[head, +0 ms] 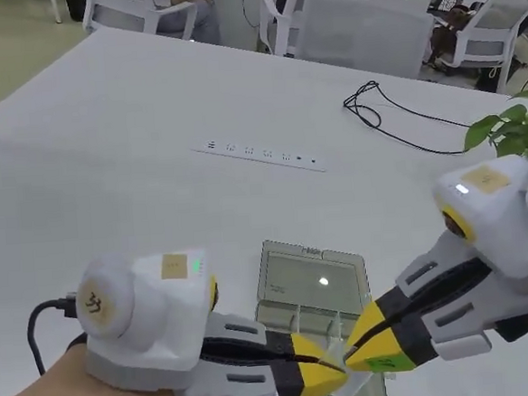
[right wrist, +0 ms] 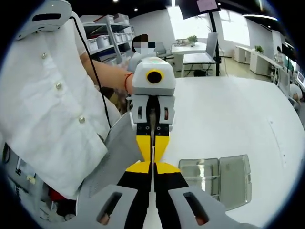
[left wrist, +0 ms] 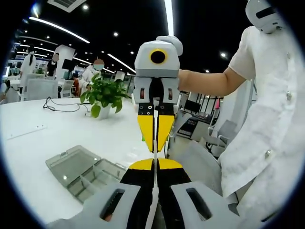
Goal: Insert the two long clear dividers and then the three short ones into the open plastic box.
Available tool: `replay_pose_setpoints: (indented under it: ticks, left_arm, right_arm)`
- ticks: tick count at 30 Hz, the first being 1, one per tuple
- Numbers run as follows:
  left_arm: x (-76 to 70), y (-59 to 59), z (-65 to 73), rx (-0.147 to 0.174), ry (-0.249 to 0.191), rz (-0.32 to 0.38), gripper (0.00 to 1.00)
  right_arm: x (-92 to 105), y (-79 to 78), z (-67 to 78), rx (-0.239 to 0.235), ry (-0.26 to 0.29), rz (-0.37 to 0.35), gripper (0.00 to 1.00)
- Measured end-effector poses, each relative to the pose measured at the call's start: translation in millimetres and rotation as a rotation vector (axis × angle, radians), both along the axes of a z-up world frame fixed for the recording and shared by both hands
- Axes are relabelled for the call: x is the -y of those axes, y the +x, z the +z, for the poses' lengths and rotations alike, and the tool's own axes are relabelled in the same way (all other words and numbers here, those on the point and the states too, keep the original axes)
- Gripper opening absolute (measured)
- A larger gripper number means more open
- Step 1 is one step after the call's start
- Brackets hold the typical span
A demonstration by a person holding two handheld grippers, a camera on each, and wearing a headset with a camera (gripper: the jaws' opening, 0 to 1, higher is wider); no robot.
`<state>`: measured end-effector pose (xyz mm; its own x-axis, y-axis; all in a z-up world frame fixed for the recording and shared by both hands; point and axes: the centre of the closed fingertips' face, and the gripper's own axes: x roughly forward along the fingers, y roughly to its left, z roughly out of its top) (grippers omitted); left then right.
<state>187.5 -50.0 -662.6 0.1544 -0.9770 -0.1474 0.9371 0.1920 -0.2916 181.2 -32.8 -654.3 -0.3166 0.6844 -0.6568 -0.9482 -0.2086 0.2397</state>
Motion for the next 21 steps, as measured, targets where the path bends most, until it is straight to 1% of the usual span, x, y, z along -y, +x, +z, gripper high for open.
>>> replay_pose_setpoints:
  ticks: [5,12,21]
  left_arm:
    - [-1.4,0.0,-1.5,0.004,0.008,0.002,0.0]
    - [-2.5,0.7,-2.2,0.004,0.008,0.012,0.0]
    - [-6.9,1.2,-3.3,-0.01,0.006,0.029,0.0]
  right_arm:
    - [-0.4,0.6,-1.8,-0.003,-0.001,0.001,0.03]
    - [-2.4,0.3,-1.6,-0.003,-0.002,-0.003,0.03]
    - [-2.9,3.5,-1.0,0.004,0.001,-0.011,0.03]
